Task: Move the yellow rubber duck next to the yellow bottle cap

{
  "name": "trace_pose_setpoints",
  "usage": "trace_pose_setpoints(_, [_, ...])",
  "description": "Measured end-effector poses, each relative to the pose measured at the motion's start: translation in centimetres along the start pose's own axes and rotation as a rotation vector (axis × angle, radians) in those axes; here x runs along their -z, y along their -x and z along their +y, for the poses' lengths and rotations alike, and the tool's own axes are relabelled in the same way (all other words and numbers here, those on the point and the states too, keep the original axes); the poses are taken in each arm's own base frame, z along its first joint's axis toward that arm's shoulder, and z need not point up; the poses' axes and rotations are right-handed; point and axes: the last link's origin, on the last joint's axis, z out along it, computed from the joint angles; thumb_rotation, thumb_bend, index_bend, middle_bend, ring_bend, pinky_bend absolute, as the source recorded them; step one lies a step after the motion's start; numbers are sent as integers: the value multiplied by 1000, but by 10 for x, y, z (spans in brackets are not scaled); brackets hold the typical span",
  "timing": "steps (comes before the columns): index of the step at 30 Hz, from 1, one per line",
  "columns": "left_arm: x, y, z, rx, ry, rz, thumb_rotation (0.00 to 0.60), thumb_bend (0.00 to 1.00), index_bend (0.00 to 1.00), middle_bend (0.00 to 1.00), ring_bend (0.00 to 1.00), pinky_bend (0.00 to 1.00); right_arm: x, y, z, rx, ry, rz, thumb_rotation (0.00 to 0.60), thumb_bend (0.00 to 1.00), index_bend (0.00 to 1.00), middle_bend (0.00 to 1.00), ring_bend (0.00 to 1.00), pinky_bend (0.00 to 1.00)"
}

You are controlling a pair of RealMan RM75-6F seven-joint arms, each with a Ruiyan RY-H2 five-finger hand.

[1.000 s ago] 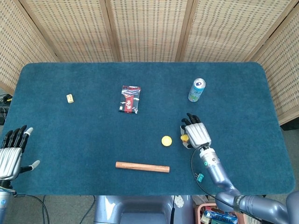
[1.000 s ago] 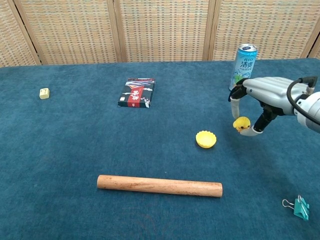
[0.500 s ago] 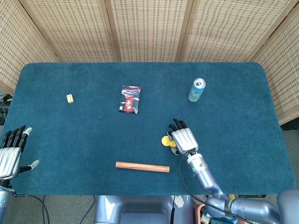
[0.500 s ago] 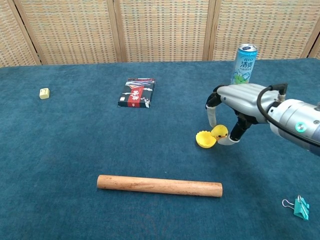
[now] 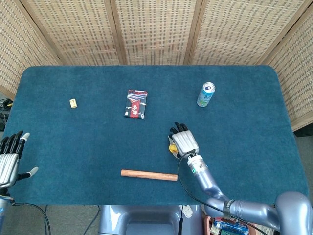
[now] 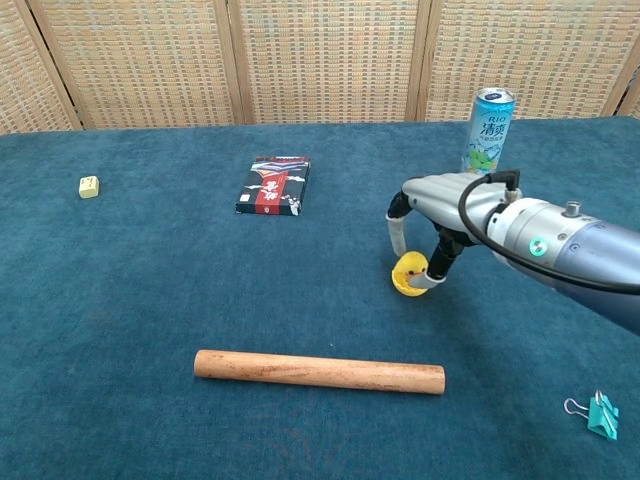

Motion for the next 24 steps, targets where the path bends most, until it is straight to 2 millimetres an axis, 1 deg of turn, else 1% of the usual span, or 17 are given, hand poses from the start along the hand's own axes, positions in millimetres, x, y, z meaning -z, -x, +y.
trace_pose_setpoints(9, [-1, 1, -1, 6, -3, -8, 600, 116, 0, 0, 0, 0, -8, 3, -1, 8, 3, -10, 600, 199, 526, 210, 0, 104])
trace_pose_setpoints(11, [-1, 1, -2, 6, -5, -9, 600, 116, 0, 0, 0, 0, -9, 4, -1, 12, 4, -16, 600, 196, 513, 208, 0, 100])
trace_pose_setpoints(17, [-1, 1, -1, 6, -2, -9, 600, 117, 0, 0, 0, 0, -9, 3, 0, 15, 6, -17, 600, 195, 470, 154, 0, 73])
trace_pose_setpoints(24, [-1, 0, -1, 6, 0, -6, 600, 116, 0, 0, 0, 0, -6, 0, 2, 23, 7, -12, 600, 194, 443, 130, 0, 53])
